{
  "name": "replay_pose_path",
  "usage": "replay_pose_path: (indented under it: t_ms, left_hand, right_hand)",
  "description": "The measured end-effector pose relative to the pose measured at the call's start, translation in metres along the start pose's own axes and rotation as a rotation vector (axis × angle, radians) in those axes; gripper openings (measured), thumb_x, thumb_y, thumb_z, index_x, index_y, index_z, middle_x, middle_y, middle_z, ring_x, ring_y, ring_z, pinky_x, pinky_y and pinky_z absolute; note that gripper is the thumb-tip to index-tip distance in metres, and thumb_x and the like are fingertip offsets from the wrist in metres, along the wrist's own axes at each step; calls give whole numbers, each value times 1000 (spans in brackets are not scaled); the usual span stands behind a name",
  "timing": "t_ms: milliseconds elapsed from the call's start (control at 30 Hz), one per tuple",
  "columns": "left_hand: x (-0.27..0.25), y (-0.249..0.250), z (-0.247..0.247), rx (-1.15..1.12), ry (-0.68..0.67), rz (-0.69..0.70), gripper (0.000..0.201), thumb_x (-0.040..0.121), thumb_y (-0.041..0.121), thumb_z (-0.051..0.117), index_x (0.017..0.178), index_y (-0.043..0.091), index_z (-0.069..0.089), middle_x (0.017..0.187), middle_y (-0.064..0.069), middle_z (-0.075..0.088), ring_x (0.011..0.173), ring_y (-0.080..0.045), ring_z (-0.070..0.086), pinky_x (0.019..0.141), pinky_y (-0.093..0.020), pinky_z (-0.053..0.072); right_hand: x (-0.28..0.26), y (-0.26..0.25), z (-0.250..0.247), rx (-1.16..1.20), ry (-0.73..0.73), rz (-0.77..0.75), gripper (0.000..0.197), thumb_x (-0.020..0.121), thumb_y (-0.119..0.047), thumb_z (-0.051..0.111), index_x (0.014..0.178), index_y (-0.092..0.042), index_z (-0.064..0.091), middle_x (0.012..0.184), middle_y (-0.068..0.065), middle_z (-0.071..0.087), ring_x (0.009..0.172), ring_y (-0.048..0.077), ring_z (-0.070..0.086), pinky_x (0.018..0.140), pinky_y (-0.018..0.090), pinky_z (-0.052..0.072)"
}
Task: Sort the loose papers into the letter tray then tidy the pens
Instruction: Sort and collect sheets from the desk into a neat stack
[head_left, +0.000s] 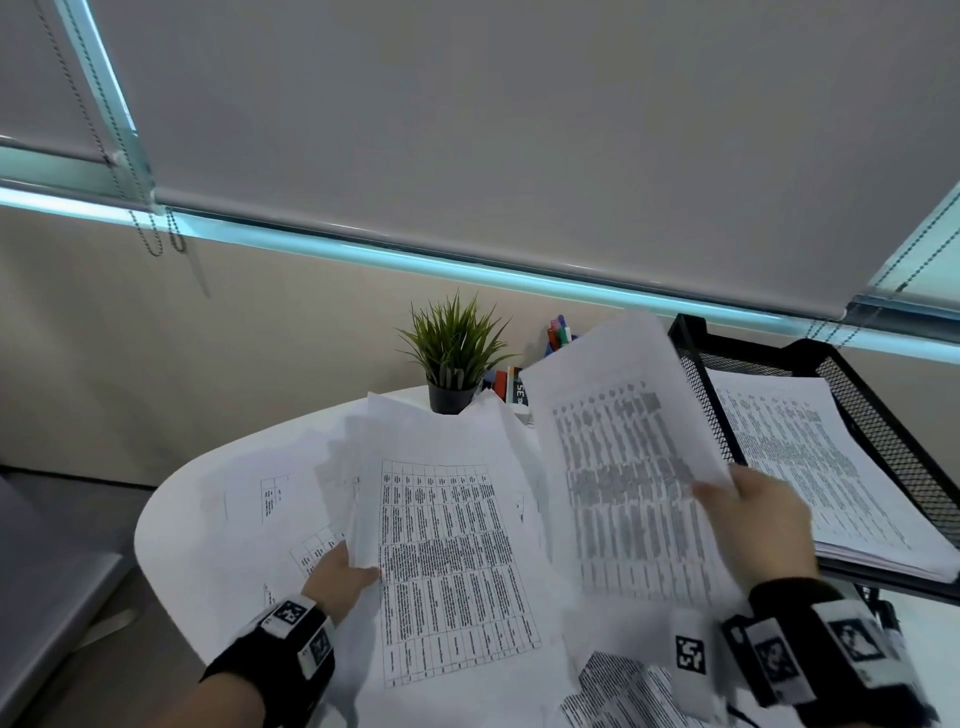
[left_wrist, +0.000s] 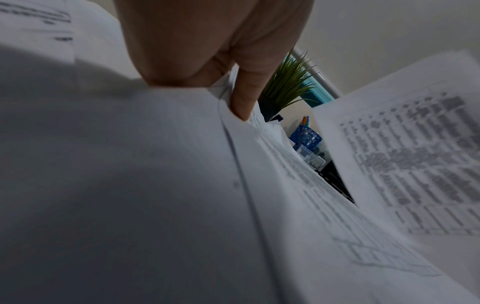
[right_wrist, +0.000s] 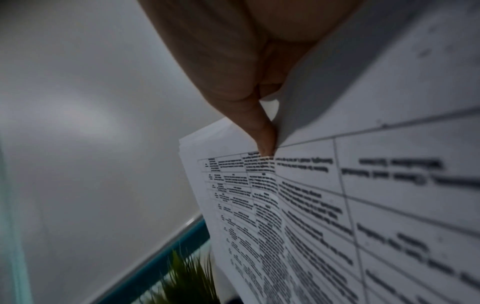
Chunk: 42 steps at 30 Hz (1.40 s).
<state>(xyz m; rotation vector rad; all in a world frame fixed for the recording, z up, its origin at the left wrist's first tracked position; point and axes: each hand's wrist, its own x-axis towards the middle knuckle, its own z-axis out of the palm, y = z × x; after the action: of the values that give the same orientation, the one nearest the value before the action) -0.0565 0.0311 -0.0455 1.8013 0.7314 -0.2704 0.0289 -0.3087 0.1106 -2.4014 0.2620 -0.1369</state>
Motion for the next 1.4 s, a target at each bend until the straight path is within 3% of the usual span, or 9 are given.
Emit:
replay_pose_path:
  t_ms: [200,400,500,833,1000,1133,1267,1333,1400]
  left_hand:
    - [3,2,0,8,17,-19,34,85,0,58,118,-4,51,95,-15,62,88,-31,60,79,-40,51]
    - [2,2,5,-4,-36,-26,42,85,2,59,125,-3,48,106,-17,62,84,-26,58,65,-29,47]
    - [4,0,6,32,-50,-9,40,86,4,60,124,-1,49,114,-17,60,96,-26,55,78,-31,45]
    - [-2,7,11,-125,-116,8,20,87,9,61,107,10,56,102,-10,62,95,-22,55,84,-29,42]
    - [-5,9,23,-201,-243,13,55,69,23,81,118,10,57,111,-3,67,103,-21,61,96,-35,45]
    - [-7,8,37,-169,-214,-48,61,78,0,69,132,5,44,118,-10,61,105,-25,57,95,-35,45]
    - [-10,7,39,-216,-215,-46,65,79,-4,65,137,8,39,131,-11,54,119,-29,51,107,-47,36]
    - [-13,7,37,-270,-241,-42,64,79,-4,65,136,9,40,132,-11,53,118,-27,49,107,-45,35]
    - [-16,8,36,-312,-287,-27,64,78,-3,65,135,9,40,134,-10,52,122,-27,47,110,-45,32]
  right_hand:
    - [1,-23,-36,114,77,-119,18,88,-19,61,73,-9,61,56,5,50,48,18,41,48,22,31]
    - [-1,-2,6,244,-118,17,5,86,-12,65,87,-10,69,76,7,70,68,22,65,58,26,46]
    - [-7,23,43,271,-231,103,6,85,-10,67,81,-14,67,78,2,70,75,21,66,72,32,52]
    - [-22,73,122,106,-430,210,64,82,-3,66,138,-13,35,134,8,49,124,31,48,107,38,37]
    - [-29,68,139,-82,-457,83,64,82,-11,67,137,-6,36,129,11,49,123,26,45,100,31,36]
    - [-32,67,146,-103,-522,60,72,78,-30,72,139,-10,39,129,8,49,121,24,43,102,36,38]
    - [-24,68,132,156,-472,223,75,80,-23,75,139,-4,35,130,14,52,113,25,53,93,31,43]
    - [-22,66,120,375,-487,280,45,78,-14,76,113,-3,50,110,9,64,90,16,62,73,21,47]
    - [-20,69,114,564,-597,302,48,63,-19,87,102,-6,62,106,10,71,88,17,68,71,22,50]
